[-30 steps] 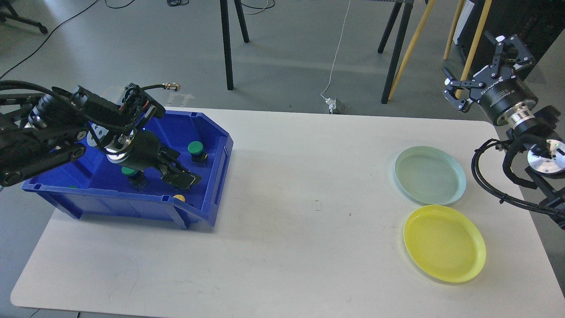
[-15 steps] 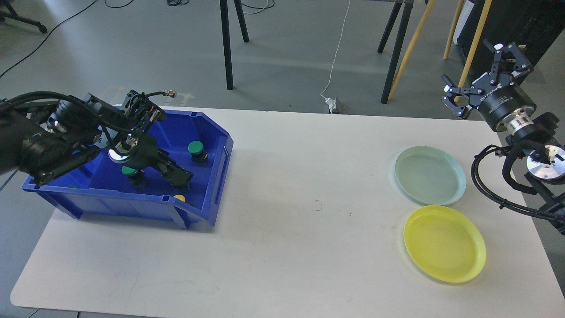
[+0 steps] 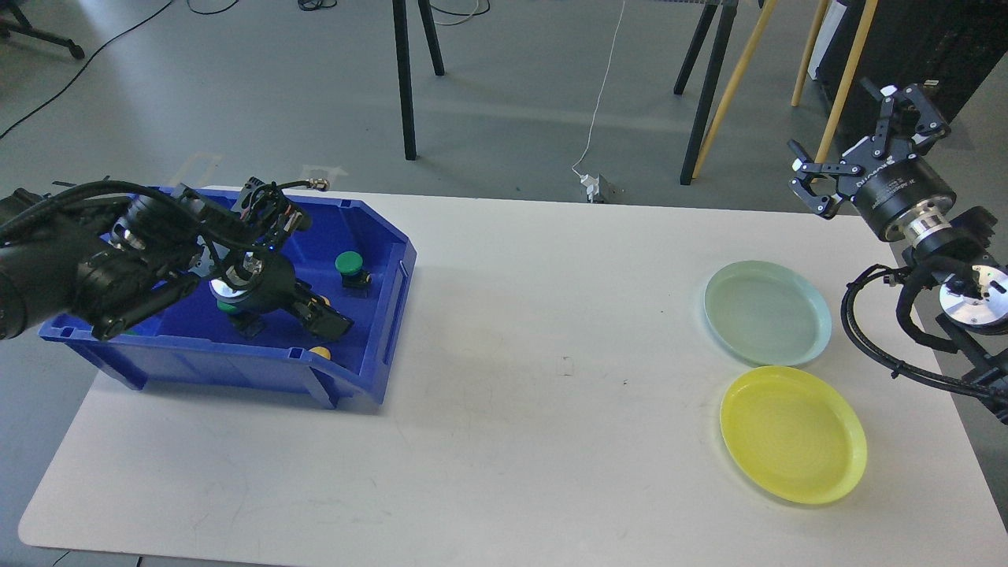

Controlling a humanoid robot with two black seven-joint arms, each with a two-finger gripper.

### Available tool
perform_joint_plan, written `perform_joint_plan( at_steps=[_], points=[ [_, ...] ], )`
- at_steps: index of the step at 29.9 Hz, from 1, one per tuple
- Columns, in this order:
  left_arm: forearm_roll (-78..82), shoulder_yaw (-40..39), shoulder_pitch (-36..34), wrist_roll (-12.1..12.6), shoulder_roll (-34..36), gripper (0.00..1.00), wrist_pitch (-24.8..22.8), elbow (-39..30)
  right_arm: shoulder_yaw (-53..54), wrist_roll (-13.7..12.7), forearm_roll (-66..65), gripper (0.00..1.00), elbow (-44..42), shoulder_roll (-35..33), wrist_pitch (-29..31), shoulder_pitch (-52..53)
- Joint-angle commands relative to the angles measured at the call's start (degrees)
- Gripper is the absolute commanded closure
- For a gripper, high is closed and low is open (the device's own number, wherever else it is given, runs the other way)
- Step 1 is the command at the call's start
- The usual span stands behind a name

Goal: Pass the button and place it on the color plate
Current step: 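Lower the left gripper into the bin and grasp a yellow button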

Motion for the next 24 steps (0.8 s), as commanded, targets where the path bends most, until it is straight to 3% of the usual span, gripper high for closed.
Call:
perform_joint_plan(
  at_steps=[1,10,13,14,16,17,24],
  points=[
    [0.08,0.00,0.53,-0.01,-0.60,0.12,0.00,1.18,0.03,0.03,0.00,0.00,0.00,0.00,0.00,-0.23],
    [0.87,0.17,0.70,-0.01,-0.51,0.44,0.00,1.36,0.03,0.03,0.00,0.00,0.00,0.00,0.00,-0.76],
    [1.57,0.09,0.70,-0.01,-0.42,0.48,0.00,1.36,0.03,0.03,0.00,0.00,0.00,0.00,0.00,-0.76],
    [1.57,0.09,0.79,-0.01,-0.42,0.56,0.00,1.36,0.03,0.03,0.00,0.00,0.00,0.00,0.00,-0.76],
    [1.66,0.09,0.79,-0.01,-0.34,0.89,0.00,1.36,0.12,0.03,0.00,0.00,0.00,0.00,0.00,-0.76],
    [1.66,0.09,0.79,-0.01,-0.34,0.96,0.00,1.36,0.12,0.03,0.00,0.00,0.00,0.00,0.00,-0.76],
    [1.22,-1.05,-1.48,-0.01,3.16,0.97,0.00,-1.26,1.08,-0.41,0.09,0.00,0.00,-0.09,0.00,-0.67]
  ],
)
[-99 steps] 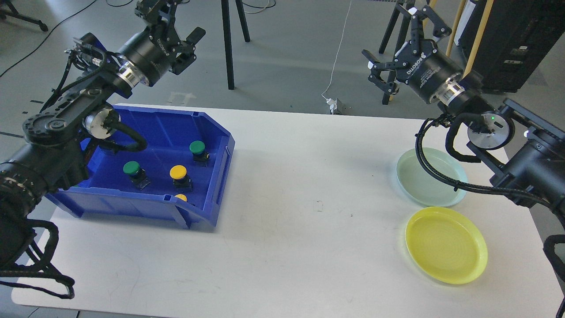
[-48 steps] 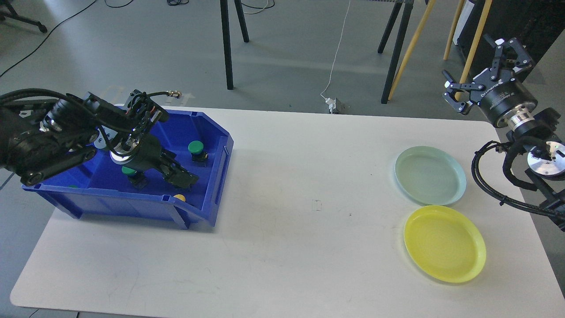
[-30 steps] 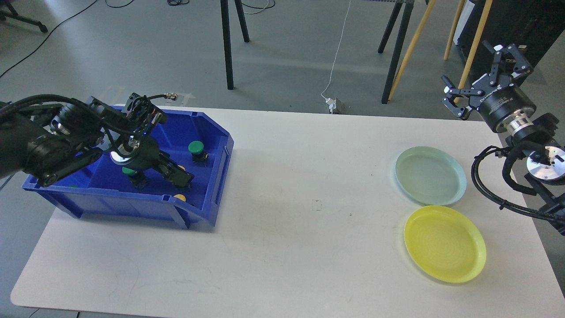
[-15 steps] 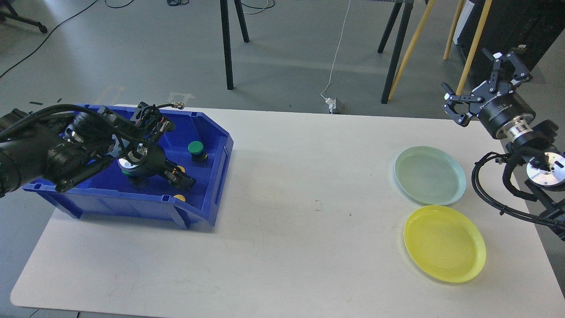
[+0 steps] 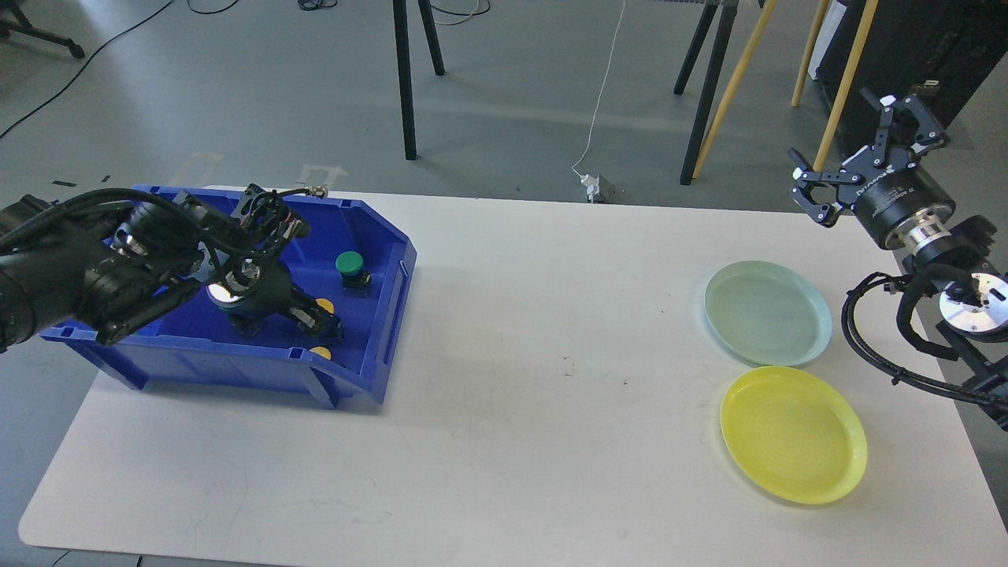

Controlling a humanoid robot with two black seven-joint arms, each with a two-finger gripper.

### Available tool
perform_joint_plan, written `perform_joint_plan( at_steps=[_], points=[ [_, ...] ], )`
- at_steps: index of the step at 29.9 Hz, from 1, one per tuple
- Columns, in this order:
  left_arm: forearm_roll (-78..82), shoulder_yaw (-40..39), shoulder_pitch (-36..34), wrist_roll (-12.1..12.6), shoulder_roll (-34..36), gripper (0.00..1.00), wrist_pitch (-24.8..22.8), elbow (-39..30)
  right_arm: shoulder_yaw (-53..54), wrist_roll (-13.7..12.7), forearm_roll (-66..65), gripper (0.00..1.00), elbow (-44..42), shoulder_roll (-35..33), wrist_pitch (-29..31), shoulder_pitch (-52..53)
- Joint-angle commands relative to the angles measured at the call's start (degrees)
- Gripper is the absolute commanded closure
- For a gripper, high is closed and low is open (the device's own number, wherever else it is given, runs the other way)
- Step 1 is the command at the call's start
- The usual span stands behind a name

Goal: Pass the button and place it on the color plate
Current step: 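Lower the left gripper into the bin and grasp a yellow button, then lift the yellow button and extend the left arm toward the right gripper, then bring the right gripper to the held button and close on it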

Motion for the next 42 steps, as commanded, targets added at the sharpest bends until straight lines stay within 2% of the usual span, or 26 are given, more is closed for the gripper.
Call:
perform_joint_plan(
  at_steps=[1,4,8,11,13,15,18,21,23,25,31,42],
  points=[
    [-0.59,-1.00,-2.99,0.01,4.95,0.96,0.00,-3.47,1.19,-0.32,0.06,0.00,-0.10,0.00,0.00,0.09],
    [-1.03,-4.24,-6.78,0.01,11.28,0.96,0.00,-8.75,0.85,-1.55,-0.64,0.00,-0.10,-1.04,0.00,0.96],
    [-7.60,-15.56,-6.61,0.01,19.46,0.95,0.00,-17.27,-1.08,-2.08,-0.82,0.00,0.78,-2.98,0.00,1.06],
    [-19.00,-23.30,-5.91,0.01,22.28,0.94,0.00,-22.46,-2.05,-1.82,-1.00,0.00,3.40,-6.22,0.00,0.44],
    [-28.58,-27.35,-4.68,0.01,22.03,0.94,0.00,-25.36,-2.49,-1.82,-1.09,0.00,8.05,-9.82,0.00,-0.26],
    [-35.19,-29.82,-3.89,0.01,19.76,0.94,0.00,-26.95,-3.63,-1.73,-1.17,0.00,13.93,-13.07,0.00,-2.01],
    [-43.10,-32.72,-3.71,0.01,10.46,0.95,0.00,-26.79,-3.47,-1.03,-5.28,0.00,25.00,-17.12,-0.05,-4.65],
    [-51.02,-33.61,-2.57,0.01,2.72,0.95,0.00,-25.21,-2.85,2.21,-11.35,0.00,32.40,-20.82,-3.29,-5.89],
    [-53.93,-33.79,-0.73,0.01,-3.17,0.95,0.00,-21.53,-2.93,4.94,-15.75,0.00,35.57,-21.53,-5.93,-5.98],
    [-54.12,-33.79,1.47,0.01,-7.40,0.95,0.00,-18.10,-3.11,5.47,-17.34,0.00,37.77,-21.53,-6.99,-5.98],
    [-53.50,-33.09,4.90,0.01,-11.37,0.94,0.00,-15.97,-5.65,5.56,-17.17,0.00,42.17,-18.20,-6.99,-5.63],
    [-52.54,-33.09,4.64,0.01,-13.92,0.94,0.00,-13.34,-9.53,4.51,-17.00,0.00,42.35,-14.94,-3.92,-4.04]
  ],
)
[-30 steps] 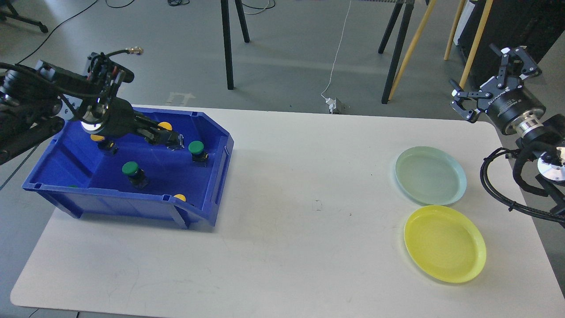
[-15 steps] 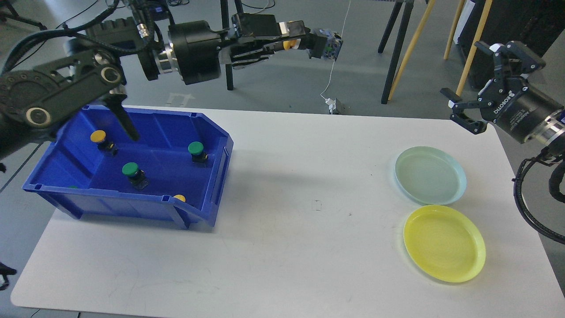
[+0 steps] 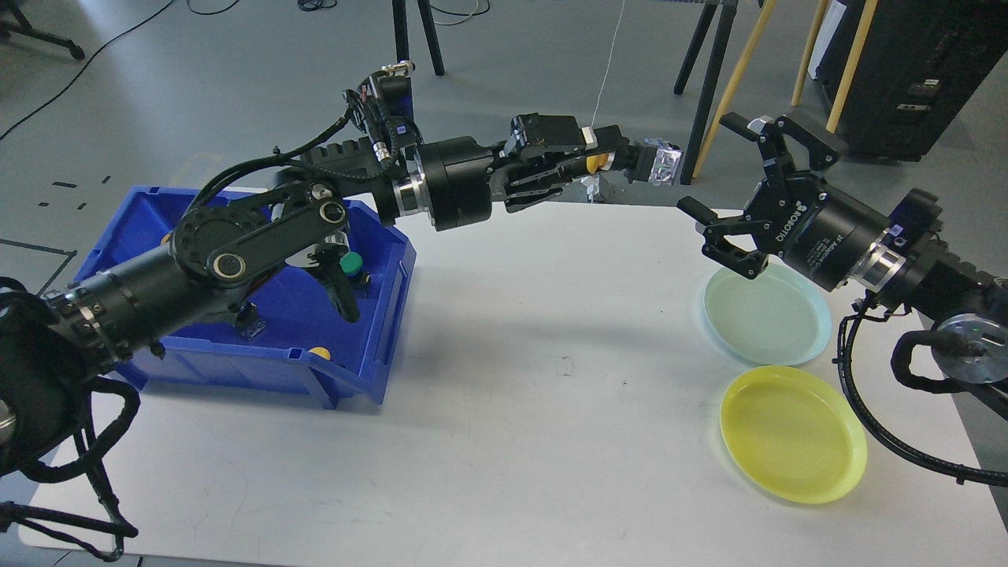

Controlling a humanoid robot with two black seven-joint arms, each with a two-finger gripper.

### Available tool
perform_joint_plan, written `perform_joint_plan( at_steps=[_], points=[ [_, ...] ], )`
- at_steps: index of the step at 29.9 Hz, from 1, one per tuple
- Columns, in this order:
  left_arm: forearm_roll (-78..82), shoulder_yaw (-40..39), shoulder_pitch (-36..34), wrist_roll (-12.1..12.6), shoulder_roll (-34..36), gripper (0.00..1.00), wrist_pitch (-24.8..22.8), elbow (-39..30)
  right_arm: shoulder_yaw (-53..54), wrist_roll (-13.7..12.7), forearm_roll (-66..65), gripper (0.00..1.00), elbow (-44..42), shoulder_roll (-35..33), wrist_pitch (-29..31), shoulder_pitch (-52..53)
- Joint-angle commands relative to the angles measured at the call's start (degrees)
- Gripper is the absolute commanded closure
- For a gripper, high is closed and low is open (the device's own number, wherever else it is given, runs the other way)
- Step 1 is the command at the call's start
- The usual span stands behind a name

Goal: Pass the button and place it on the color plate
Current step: 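Bring the right gripper to the held button and close on it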

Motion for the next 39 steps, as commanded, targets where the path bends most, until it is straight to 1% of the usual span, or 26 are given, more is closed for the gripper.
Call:
perform_joint_plan(
  at_steps=[1,6,11,15,17,20,22,24,28,30,32,33,34,35,36,37,39],
  points=[
    [0.07,0.00,-0.02,0.00,-1.06,0.94,0.00,0.45,-0.12,-0.11,0.17,0.00,0.04,0.34,1.59,0.35],
    [0.07,0.08,0.16,0.00,-0.97,0.94,0.00,0.45,-1.00,-0.20,0.09,0.00,-0.22,0.70,2.47,2.01],
    [-0.01,0.08,0.16,0.00,-0.97,0.94,0.00,0.54,-7.23,-0.20,0.26,0.00,-0.57,1.57,2.64,8.77],
    [-0.01,0.08,0.07,0.00,-0.97,0.94,0.00,0.63,-8.91,-0.20,0.17,0.01,-0.57,1.93,2.38,10.10],
    [-0.01,0.08,0.16,0.00,-0.97,0.94,0.00,0.80,-8.91,-0.20,0.17,0.03,-0.57,1.93,2.12,10.02],
    [-0.01,0.00,0.25,0.00,-0.97,0.94,0.00,1.07,-8.91,-0.20,0.17,0.10,-0.66,1.93,1.24,9.75],
    [-0.01,0.08,0.25,0.00,-0.97,0.94,0.00,1.07,-8.91,-0.20,0.17,0.12,-0.57,1.93,0.19,9.75],
    [-0.01,0.08,0.25,0.00,-0.97,0.94,0.00,1.15,-8.91,-0.20,0.17,0.17,-0.57,1.93,-0.52,9.66],
    [-0.01,0.00,0.25,0.00,-0.97,0.94,0.00,1.59,-8.91,-0.20,0.17,0.29,-0.57,1.93,-0.70,9.49],
    [-0.01,0.08,0.25,0.00,-0.97,0.94,0.00,1.77,-8.91,-0.20,0.17,0.38,-0.57,1.93,-0.70,9.49],
    [-0.01,0.00,0.25,0.00,-0.97,0.94,0.00,1.77,-8.91,-0.20,0.09,0.55,-0.57,2.01,-0.26,9.40],
    [-0.01,0.08,0.25,0.00,-0.97,0.94,0.00,1.77,-8.91,-0.29,0.09,0.69,-0.57,2.10,-0.34,9.49],
    [-0.01,0.00,0.25,0.00,-0.97,0.94,0.00,1.77,-8.91,-0.29,0.09,0.80,-0.66,2.62,-1.04,9.66],
    [-0.01,0.00,0.25,0.00,-0.97,0.94,0.00,1.77,-9.00,-0.29,0.09,0.87,-0.92,3.33,-1.57,9.58],
    [-0.01,0.00,0.25,0.00,-0.97,0.94,0.00,1.77,-9.00,-0.29,0.00,0.88,-0.92,3.51,-2.10,9.49],
    [-0.01,0.00,0.25,0.00,-1.06,0.94,0.00,1.77,-9.00,-0.29,0.00,0.93,-0.84,3.68,-2.45,9.49],
    [-0.01,0.00,0.25,0.00,-1.06,0.93,0.00,1.77,-9.00,-0.29,0.09,0.96,-0.75,3.86,-2.80,9.49]
  ],
)
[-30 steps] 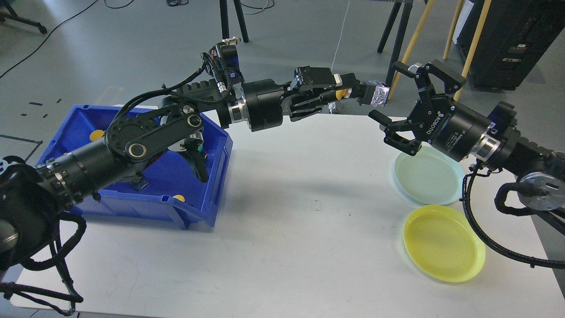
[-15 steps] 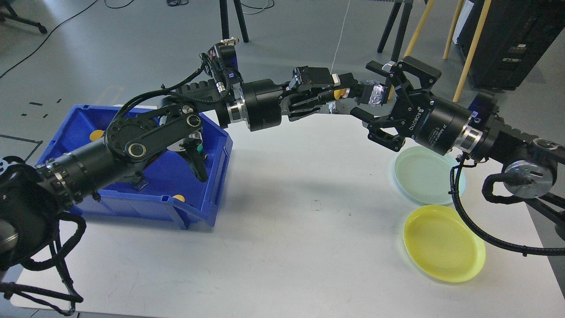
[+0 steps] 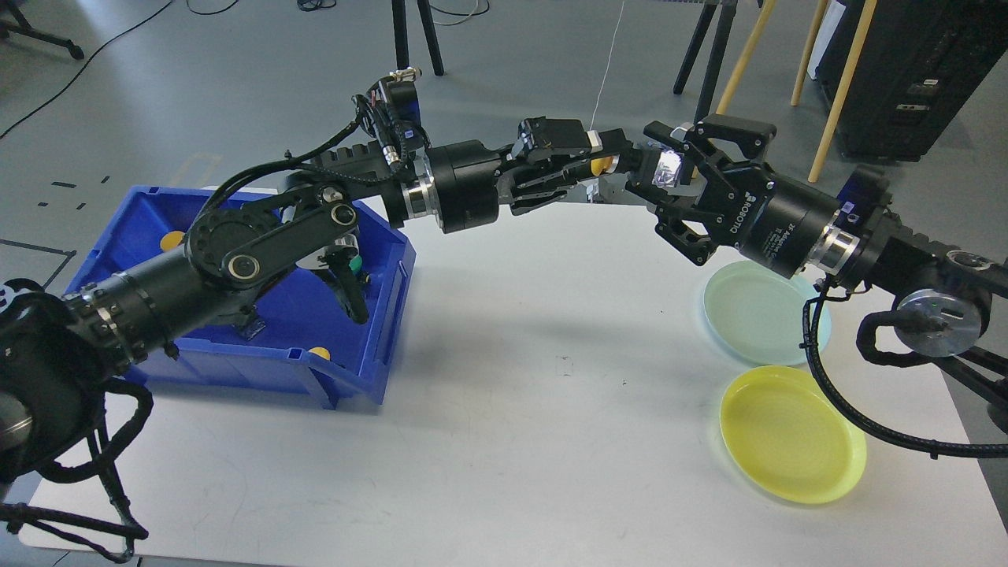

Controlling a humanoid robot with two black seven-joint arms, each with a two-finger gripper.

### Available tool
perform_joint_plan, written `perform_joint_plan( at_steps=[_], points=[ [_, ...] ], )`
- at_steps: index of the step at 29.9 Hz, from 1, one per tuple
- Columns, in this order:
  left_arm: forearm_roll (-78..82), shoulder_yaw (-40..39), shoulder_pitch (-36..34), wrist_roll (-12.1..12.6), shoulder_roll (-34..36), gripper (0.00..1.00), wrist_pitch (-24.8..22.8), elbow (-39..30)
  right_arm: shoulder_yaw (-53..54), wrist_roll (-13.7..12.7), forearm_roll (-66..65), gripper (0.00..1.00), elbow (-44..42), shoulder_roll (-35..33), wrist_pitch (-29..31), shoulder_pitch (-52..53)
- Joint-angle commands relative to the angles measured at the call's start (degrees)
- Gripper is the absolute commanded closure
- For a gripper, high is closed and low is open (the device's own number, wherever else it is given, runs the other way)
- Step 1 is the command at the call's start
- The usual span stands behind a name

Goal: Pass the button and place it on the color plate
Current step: 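Bring the right gripper to the held button and close on it, then open the left gripper and carry the button with the right gripper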

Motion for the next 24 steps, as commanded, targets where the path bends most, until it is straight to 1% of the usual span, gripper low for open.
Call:
perform_joint_plan(
  at_steps=[1,4,5,6,7,8,9,11,14,17,18,21,24],
  points=[
    [0.00,-0.01,0.00,0.00,-0.01,0.93,0.00,-0.03,-0.02,-0.14,0.04,0.97,0.07,0.42,-0.86,0.01],
    [0.00,-0.01,0.00,0.00,-0.10,0.91,0.00,-0.03,-0.02,-0.49,0.04,1.00,0.24,0.34,-1.12,0.01],
    [-0.09,-0.01,0.00,0.00,-0.10,0.87,0.00,-0.03,-0.02,-0.58,0.04,1.00,0.24,0.25,-1.21,0.01],
    [-0.35,-0.10,0.00,0.00,-0.18,0.76,0.00,0.06,-0.02,-0.58,0.04,1.00,0.24,0.07,-1.21,0.01],
    [-0.96,-0.19,0.08,0.00,-0.36,0.60,0.00,0.06,-0.02,-0.66,0.04,1.00,0.24,-0.10,-1.30,0.01],
    [-1.14,-0.36,0.17,0.00,-0.71,0.40,0.00,0.15,0.07,-0.66,0.04,1.00,0.24,-0.19,-1.56,-0.08],
    [-1.23,-0.54,0.26,0.00,-0.97,0.29,0.00,0.15,0.15,-0.66,0.13,1.00,0.24,-0.37,-2.26,-0.34],
    [-1.23,-0.72,0.26,0.00,-1.15,0.19,0.00,0.15,0.42,-0.66,0.13,1.00,0.42,-1.24,-3.31,-0.78],
    [-1.32,-0.80,0.44,0.00,-1.15,0.17,0.00,0.15,0.86,-0.66,0.21,1.00,0.68,-2.74,-4.37,-2.71],
    [-1.93,-0.98,1.23,0.00,-1.15,0.16,0.00,0.15,1.65,-0.31,1.09,1.00,1.64,-3.27,-8.49,-7.97],
    [-3.07,-0.98,1.40,0.00,-1.15,0.16,0.00,0.15,2.69,-0.23,2.92,1.00,2.87,-3.79,-10.77,-10.95],
    [-6.32,-0.98,1.49,0.00,-0.72,0.16,0.00,0.15,7.69,-0.14,14.93,1.00,8.74,-4.59,-19.37,-22.27],
    [-6.94,-0.98,1.32,0.00,-0.01,0.16,0.00,0.06,13.15,-0.23,23.92,1.00,13.77,-5.20,-28.16,-32.57]
  ],
)
